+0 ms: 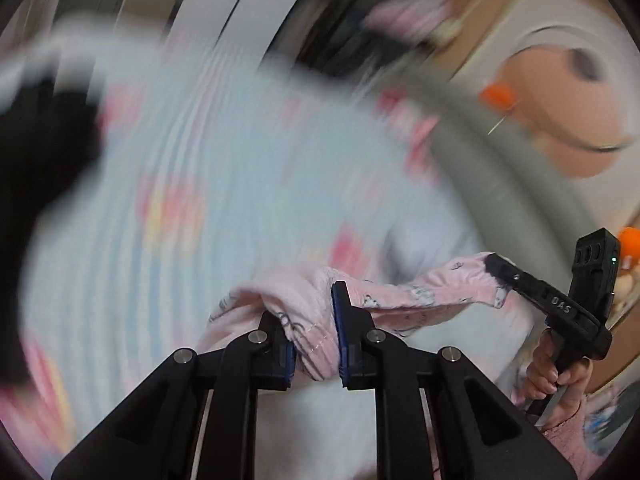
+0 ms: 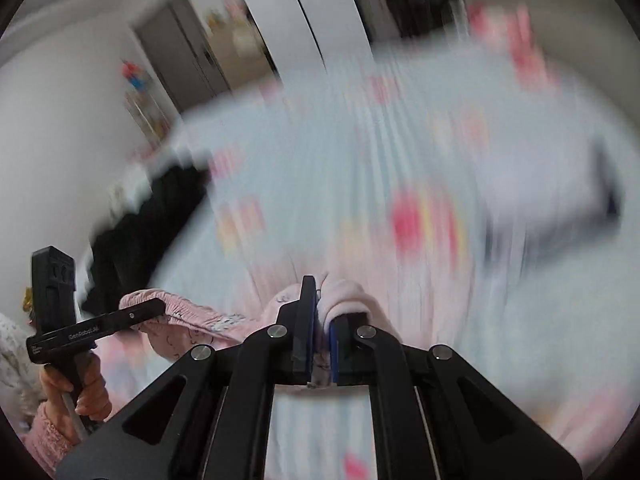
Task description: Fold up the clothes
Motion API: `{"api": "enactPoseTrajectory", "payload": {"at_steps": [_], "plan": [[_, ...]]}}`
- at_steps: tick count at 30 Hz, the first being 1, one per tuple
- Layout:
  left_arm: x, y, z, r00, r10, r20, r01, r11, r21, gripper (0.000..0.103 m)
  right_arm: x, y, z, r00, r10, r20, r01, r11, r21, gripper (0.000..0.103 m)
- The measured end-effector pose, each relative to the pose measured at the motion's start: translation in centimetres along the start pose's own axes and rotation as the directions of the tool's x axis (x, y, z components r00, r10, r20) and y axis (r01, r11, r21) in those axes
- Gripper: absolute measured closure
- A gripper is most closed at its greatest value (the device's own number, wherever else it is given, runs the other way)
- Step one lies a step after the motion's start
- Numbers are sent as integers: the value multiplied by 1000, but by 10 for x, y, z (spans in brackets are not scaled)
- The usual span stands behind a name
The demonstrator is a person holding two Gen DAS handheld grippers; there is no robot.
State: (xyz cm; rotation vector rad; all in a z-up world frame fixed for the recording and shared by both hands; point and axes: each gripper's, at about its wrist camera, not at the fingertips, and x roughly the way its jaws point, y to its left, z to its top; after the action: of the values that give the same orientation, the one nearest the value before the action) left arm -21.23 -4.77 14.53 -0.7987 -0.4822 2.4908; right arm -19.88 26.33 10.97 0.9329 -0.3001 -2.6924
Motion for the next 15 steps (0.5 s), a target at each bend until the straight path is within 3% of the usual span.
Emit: {"api": "enactPoseTrajectory", "payload": {"at_steps": [2, 4, 6, 7, 9, 12, 15], "plan": [[-39, -35, 40, 992, -41, 115, 31, 995, 90, 87, -53, 25, 58, 981, 23, 192, -12, 998, -61, 99], [-68, -57, 56, 984, -45, 174, 17, 987, 157, 87, -98, 42, 88, 945, 44, 323, -12, 995, -101, 99], [-79, -61, 52, 986, -36, 165, 6, 985, 174, 87, -123, 49, 94, 922, 47, 385, 1, 992, -123, 99], [-77, -56, 43, 990, -29, 138, 6, 987, 161, 87, -127, 48, 89, 921, 48, 387, -1, 992, -122, 99], [-67, -37, 15, 997, -8, 71, 0, 994, 114, 87, -119, 41, 68, 938, 46, 343, -9, 994, -109, 99], [-38, -4, -55, 998, 42, -48, -40, 998, 47, 87, -86, 24, 11, 977, 22, 210, -8, 998, -66, 98], [5, 37, -145, 967, 80, -243, -95, 994, -49, 87, -36, -2, -73, 1000, 18, 8, -18, 1000, 10, 98]]}}
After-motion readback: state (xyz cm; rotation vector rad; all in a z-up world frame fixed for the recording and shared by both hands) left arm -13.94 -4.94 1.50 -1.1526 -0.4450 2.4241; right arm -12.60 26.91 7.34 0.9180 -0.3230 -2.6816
